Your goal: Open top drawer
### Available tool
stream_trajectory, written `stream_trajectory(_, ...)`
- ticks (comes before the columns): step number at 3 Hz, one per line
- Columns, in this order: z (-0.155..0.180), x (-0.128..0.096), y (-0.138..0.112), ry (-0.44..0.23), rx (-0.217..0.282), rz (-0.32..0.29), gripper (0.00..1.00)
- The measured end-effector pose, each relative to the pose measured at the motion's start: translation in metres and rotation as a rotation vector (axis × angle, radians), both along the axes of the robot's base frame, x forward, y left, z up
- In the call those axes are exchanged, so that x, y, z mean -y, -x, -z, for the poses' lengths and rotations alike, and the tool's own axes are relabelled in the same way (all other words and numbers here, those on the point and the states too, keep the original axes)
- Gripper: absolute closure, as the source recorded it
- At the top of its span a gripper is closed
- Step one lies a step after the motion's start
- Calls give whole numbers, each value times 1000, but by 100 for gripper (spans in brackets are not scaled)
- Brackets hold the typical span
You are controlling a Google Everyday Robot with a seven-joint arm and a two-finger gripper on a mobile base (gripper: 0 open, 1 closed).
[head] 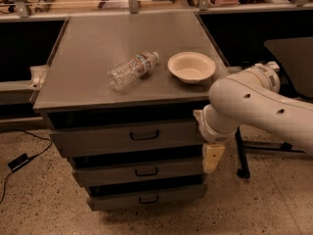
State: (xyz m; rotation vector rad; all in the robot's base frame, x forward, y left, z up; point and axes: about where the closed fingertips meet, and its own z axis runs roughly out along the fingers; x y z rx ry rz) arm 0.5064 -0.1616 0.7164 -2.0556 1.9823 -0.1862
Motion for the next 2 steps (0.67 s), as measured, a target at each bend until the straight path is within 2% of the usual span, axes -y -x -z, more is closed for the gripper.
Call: stream_trajectory(2,32,2,-37,-37,-43,-13,0)
